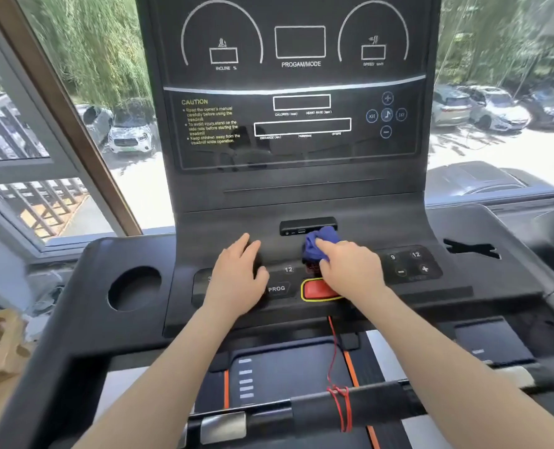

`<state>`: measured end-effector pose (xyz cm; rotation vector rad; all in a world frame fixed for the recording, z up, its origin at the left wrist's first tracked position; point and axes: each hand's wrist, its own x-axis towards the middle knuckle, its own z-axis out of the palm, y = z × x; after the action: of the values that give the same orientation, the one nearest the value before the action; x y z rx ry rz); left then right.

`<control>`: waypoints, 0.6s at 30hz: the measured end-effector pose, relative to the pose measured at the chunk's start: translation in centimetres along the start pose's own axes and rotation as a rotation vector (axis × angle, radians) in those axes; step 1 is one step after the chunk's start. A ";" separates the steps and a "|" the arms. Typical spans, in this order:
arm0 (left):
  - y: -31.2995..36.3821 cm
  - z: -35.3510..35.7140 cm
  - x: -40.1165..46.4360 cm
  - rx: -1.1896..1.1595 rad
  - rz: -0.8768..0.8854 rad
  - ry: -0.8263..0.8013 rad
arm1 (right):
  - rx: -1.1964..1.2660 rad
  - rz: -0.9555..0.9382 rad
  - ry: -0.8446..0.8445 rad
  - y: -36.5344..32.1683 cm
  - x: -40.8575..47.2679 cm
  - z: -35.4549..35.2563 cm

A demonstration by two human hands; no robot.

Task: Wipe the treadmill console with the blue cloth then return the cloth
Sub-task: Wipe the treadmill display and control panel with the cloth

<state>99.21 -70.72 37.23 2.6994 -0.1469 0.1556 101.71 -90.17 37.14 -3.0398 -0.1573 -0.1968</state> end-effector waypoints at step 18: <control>4.0 1.8 0.3 0.164 -0.188 -0.142 | 0.296 0.023 0.009 4.3 4.0 0.2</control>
<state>99.12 -75.16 37.29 2.8682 0.0812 -0.0851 106.19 -94.06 37.15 -2.7445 -0.1365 -0.1687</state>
